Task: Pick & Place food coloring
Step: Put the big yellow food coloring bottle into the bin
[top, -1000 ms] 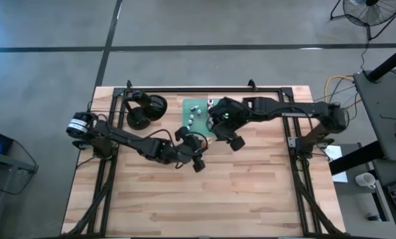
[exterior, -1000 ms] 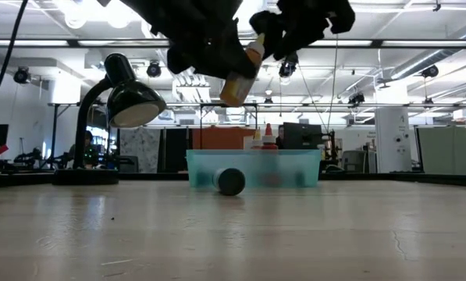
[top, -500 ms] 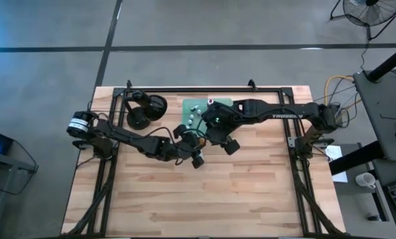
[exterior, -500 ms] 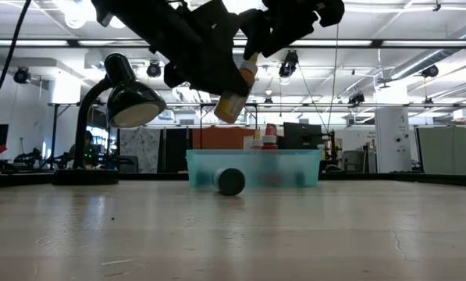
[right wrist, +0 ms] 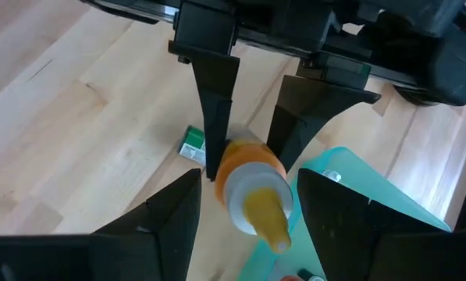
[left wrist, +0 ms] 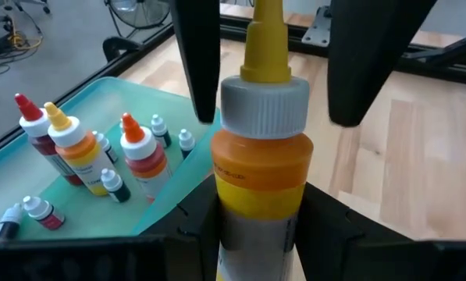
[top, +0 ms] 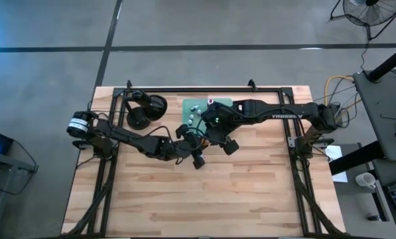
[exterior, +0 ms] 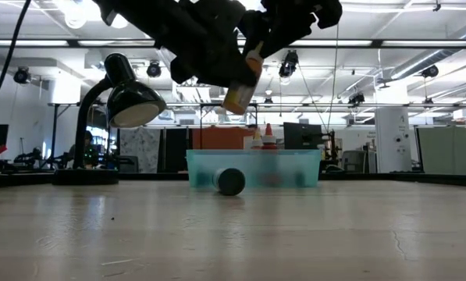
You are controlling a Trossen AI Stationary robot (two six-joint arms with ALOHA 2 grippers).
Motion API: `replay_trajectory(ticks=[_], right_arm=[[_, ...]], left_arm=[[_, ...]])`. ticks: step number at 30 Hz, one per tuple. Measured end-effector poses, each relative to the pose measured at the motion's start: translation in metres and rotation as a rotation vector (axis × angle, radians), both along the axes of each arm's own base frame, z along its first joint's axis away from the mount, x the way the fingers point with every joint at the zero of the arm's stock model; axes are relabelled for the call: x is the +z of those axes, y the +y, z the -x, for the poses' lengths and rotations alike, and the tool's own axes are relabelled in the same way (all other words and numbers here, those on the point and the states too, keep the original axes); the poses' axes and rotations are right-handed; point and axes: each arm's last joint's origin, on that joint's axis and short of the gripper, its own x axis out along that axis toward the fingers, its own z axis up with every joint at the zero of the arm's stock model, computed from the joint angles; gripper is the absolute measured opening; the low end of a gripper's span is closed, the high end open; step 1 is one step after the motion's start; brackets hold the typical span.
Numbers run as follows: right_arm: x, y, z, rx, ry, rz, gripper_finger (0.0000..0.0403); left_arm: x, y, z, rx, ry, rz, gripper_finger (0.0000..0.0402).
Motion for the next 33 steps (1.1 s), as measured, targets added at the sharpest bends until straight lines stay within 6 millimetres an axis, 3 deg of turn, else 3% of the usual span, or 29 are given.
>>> replay_trajectory(ticks=[7,24,33], right_arm=[[-0.0014,0.0000,0.0004,0.009,0.004,0.008,0.0196],[-0.0046,-0.0008,0.0006,0.006,0.012,0.034,0.0113],[-0.0048,-0.0013,0.0007,0.003,0.013,0.038,0.0112]], left_arm=[[0.0015,-0.0001,-0.0006,-0.001,-0.004,0.001,0.0108],[0.0004,0.0003,-0.0002,-0.003,0.002,-0.002,0.0108],[0.0017,0.0018,-0.0005,0.055,-0.034,0.057,0.0115]])
